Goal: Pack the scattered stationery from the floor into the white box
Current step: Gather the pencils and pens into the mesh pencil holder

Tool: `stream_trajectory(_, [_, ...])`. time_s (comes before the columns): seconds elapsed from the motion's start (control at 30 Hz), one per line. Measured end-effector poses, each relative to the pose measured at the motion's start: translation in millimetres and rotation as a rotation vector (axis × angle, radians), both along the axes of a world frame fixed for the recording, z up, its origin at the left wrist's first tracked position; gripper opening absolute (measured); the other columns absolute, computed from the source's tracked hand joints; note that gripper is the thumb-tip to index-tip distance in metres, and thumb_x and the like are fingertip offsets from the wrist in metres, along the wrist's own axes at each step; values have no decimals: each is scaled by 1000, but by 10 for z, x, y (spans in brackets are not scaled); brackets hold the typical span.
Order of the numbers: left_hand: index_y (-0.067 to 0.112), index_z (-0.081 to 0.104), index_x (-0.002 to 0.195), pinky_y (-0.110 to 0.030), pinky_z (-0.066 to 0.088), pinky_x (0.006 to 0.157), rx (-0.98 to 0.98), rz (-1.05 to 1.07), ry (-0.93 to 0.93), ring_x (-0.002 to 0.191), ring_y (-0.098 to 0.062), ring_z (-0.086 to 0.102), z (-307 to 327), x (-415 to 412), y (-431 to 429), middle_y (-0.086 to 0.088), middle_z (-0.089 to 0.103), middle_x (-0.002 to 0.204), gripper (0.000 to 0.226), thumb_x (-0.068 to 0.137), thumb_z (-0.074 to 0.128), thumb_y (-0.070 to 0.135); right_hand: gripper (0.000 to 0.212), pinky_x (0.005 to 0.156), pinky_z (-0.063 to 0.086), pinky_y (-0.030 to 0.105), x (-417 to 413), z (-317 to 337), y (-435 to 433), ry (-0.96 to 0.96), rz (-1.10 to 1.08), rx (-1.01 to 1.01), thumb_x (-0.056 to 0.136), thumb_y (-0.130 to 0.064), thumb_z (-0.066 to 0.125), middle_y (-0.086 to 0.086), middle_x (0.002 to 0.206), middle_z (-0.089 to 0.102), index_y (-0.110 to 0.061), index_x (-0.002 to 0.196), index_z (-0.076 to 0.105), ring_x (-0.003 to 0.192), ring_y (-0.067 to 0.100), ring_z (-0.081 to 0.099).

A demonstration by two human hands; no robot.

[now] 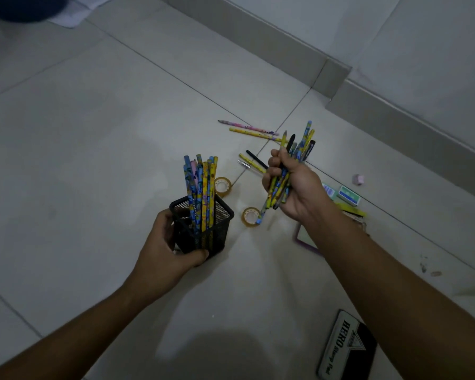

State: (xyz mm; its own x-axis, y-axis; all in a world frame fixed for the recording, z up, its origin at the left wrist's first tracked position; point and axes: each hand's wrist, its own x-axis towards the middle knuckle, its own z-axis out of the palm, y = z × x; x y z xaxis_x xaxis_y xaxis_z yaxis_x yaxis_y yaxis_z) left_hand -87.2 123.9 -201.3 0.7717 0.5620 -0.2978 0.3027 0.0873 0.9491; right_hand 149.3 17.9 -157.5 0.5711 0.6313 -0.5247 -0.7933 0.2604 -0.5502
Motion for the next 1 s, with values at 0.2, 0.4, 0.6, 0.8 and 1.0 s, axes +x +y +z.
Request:
stream_trajectory(0.2, [34,45,125,-25,50,90,6,-28,45,109,2,61,-17,90,-98,26,62,114,82,50,78,32,18,51,49,25,-251,287,234,-181,-26,104,101,-26,45,0,71,57,-13,97,58,53,10,53])
stream_trajectory(0.4, [35,46,122,-22,51,89,-27,-39,32,108,1,62,37,168,-201,24,63,114,78,51,78,29,18,58,49,34,-575,183,383,-535,-137,-130,98,-26,54,2,65,54,-13,87,54,56,18,54])
stream_trajectory(0.6, [33,47,116,-15,54,74,-28,-1,57,99,2,66,66,216,-224,22,68,105,71,54,78,15,13,69,50,41,-642,15,309,-705,-161,-193,91,-13,59,5,60,59,-8,79,56,61,25,56])
stream_trajectory(0.8, [30,46,119,-16,54,73,-9,6,73,98,4,65,83,233,-230,17,64,111,72,55,77,15,15,70,50,41,-627,45,304,-634,-189,-141,92,-16,59,6,64,60,-3,99,55,63,25,58])
stream_trajectory(1.0, [30,45,122,-16,54,73,-21,3,61,100,5,64,96,225,-211,15,63,114,75,55,77,14,68,79,51,37,-596,103,275,-444,-198,-30,90,-68,30,12,71,59,-6,95,60,69,26,61])
